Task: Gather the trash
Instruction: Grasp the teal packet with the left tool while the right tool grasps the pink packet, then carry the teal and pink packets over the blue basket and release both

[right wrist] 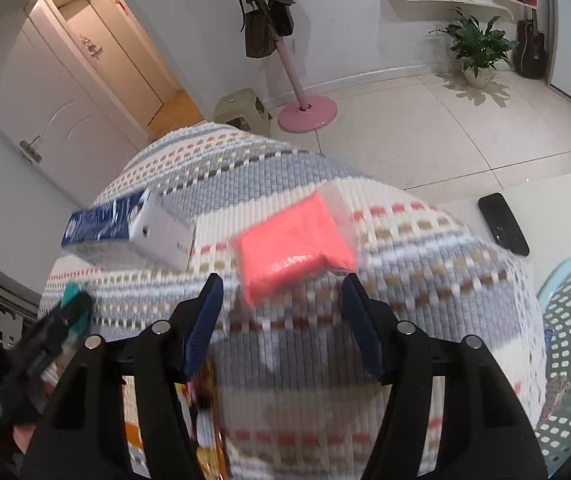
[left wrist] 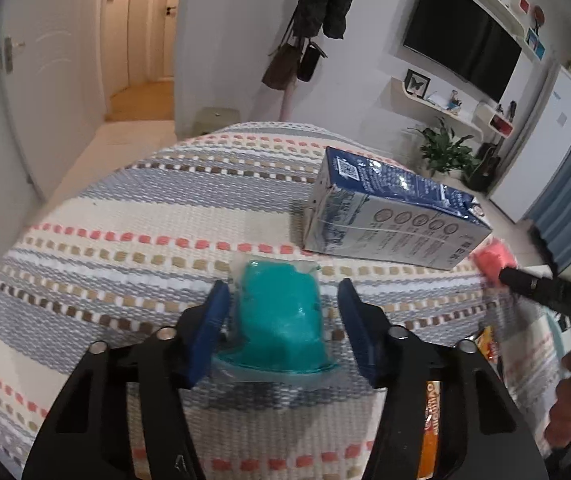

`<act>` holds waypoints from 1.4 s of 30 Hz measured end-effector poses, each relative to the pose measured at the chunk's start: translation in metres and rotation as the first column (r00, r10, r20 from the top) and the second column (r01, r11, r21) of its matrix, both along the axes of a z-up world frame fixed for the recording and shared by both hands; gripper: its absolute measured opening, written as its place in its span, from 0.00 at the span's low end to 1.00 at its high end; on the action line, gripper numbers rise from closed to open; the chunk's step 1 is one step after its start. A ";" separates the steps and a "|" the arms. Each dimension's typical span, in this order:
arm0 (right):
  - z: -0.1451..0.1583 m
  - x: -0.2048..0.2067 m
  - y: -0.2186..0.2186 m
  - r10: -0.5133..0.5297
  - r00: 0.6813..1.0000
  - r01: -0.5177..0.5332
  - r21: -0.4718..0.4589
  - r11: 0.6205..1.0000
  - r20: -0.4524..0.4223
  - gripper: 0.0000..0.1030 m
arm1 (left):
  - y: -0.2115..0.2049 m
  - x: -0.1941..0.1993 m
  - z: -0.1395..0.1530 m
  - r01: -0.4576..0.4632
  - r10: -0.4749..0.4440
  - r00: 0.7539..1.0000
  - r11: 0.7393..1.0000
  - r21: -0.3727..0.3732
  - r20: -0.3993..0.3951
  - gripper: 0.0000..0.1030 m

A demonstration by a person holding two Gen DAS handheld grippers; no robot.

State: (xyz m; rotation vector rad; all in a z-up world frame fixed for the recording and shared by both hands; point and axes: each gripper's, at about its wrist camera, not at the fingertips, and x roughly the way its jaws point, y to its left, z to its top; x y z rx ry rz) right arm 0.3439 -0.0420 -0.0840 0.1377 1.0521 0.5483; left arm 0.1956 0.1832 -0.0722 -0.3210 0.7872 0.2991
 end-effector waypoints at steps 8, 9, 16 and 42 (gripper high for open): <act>0.003 0.031 0.028 -0.044 0.999 0.045 -0.049 0.998 0.013 0.67 | 0.006 -0.010 0.003 -0.013 0.013 1.000 1.000 -0.028 0.021 0.44; 0.003 0.028 0.033 -0.040 0.998 0.043 -0.081 0.996 0.037 0.67 | 0.007 -0.014 0.002 -0.011 0.012 1.000 0.999 -0.030 0.022 0.44; -0.003 0.003 0.040 -0.023 0.988 0.050 -0.176 0.983 0.156 0.66 | 0.006 -0.020 0.004 -0.010 0.011 1.000 0.999 -0.034 0.026 0.44; 0.088 -0.089 -0.147 -0.255 0.884 0.283 -0.015 0.959 0.391 0.34 | -0.147 -0.044 0.099 0.311 -0.293 0.924 0.950 -0.036 0.247 0.34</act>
